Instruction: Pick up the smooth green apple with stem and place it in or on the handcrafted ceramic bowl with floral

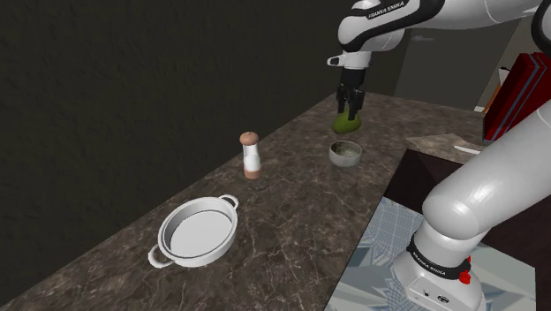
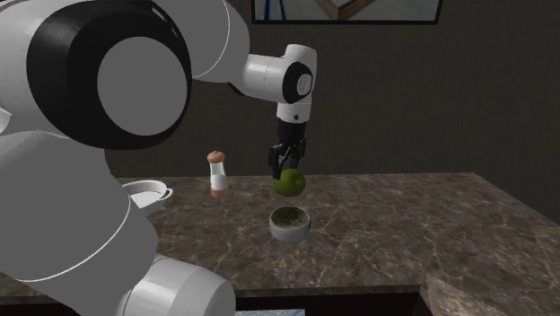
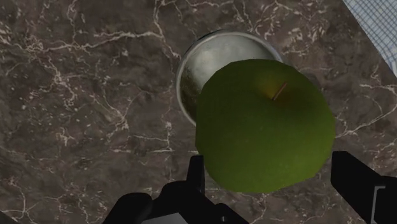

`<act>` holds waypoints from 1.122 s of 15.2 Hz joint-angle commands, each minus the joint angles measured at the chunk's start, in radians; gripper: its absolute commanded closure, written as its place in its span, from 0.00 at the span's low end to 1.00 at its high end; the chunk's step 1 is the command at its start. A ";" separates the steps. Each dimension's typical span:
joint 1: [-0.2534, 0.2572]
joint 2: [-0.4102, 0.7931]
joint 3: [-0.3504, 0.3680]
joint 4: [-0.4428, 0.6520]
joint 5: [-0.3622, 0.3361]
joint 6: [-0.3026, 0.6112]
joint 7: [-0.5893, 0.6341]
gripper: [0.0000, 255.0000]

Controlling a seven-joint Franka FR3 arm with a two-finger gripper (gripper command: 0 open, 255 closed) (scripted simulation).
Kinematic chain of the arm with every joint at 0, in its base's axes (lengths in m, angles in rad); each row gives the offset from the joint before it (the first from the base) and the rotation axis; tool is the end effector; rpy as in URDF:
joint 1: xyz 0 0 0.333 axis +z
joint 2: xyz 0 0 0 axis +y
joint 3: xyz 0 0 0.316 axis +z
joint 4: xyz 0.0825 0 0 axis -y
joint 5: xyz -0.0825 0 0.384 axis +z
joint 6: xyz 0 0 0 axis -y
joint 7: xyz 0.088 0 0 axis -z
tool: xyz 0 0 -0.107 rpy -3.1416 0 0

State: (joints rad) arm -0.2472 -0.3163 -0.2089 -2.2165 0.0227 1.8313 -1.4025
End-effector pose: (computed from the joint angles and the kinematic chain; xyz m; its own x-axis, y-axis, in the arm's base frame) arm 0.4037 -0.2027 0.4969 0.5810 0.8107 0.0720 0.8134 -0.5749 -0.0889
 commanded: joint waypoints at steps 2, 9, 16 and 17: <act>-0.001 0.002 -0.001 -0.038 0.000 0.041 -0.003 1.00; 0.000 0.028 -0.006 -0.110 0.004 0.137 -0.013 1.00; 0.000 0.050 -0.010 -0.151 0.009 0.200 -0.021 1.00; 0.000 0.050 -0.010 -0.151 0.009 0.200 -0.021 1.00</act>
State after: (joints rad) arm -0.2470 -0.2669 -0.2185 -2.3671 0.0315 2.0301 -1.4230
